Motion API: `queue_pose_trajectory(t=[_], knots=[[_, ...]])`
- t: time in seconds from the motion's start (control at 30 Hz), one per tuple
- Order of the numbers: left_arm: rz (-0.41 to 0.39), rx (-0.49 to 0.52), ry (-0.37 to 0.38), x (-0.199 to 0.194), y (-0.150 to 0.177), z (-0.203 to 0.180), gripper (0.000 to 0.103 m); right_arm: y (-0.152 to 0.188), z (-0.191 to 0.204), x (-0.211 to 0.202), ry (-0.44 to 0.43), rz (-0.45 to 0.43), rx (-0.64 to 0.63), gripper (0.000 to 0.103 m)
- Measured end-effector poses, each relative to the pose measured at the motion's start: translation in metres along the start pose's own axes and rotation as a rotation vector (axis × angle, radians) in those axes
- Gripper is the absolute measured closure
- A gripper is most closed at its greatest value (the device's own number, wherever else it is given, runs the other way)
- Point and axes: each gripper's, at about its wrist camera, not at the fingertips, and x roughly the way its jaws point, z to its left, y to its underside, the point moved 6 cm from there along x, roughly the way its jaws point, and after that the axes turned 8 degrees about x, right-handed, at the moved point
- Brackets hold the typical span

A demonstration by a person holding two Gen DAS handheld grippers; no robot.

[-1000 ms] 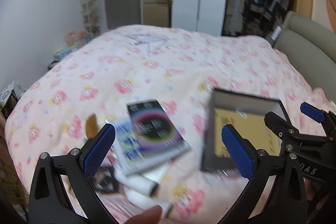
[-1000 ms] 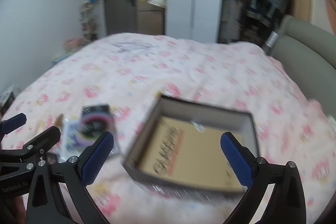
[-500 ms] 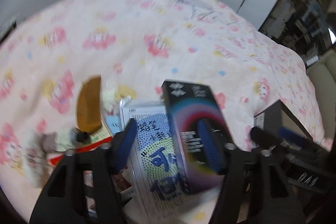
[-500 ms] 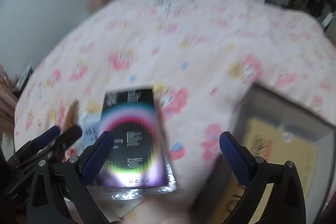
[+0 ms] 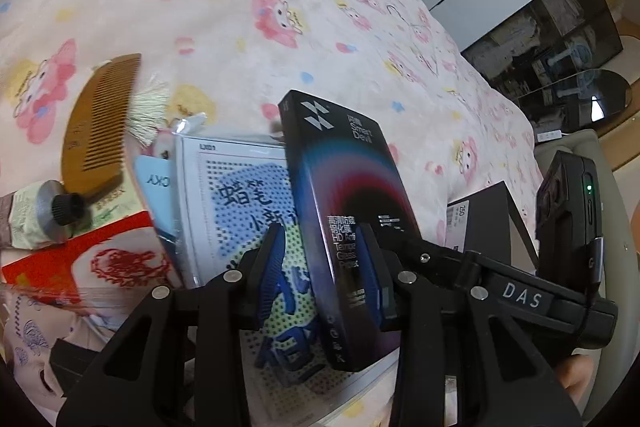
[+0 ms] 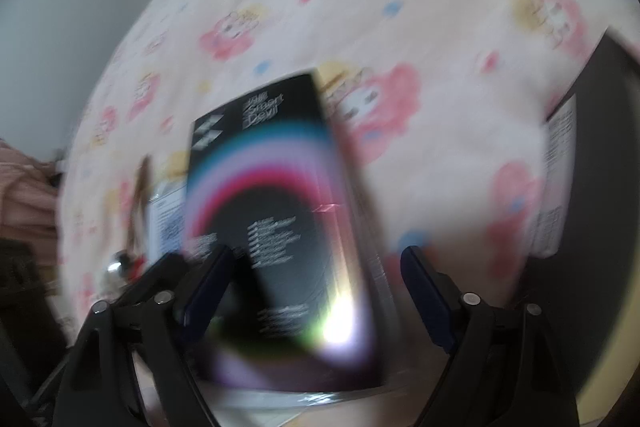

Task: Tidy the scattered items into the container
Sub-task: 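Grasp the black Smart Devil box with the left gripper, then carry the black box into the open black box and lower it upright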

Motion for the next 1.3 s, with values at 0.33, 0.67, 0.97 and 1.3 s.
queue_pose_trajectory(t=[0.33, 0.67, 0.97, 1.3], knots=[[0.026, 0.015, 0.01, -0.003, 0.005, 0.0, 0.079, 0.015, 0.004, -0.005, -0.007, 0.025, -0.061, 0.041], [-0.001, 0.032, -0.003, -0.027, 0.016, -0.011, 0.077, 0.042, 0.009, -0.02, -0.044, 0.058, -0.129, 0.045], [-0.047, 0.098, -0.03, -0.086, 0.039, -0.038, 0.076, 0.074, 0.016, -0.063, -0.158, 0.003, -0.12, 0.047], [-0.14, 0.191, -0.031, -0.135, 0.037, -0.093, 0.076, 0.095, 0.016, -0.138, -0.243, -0.121, -0.163, 0.047]])
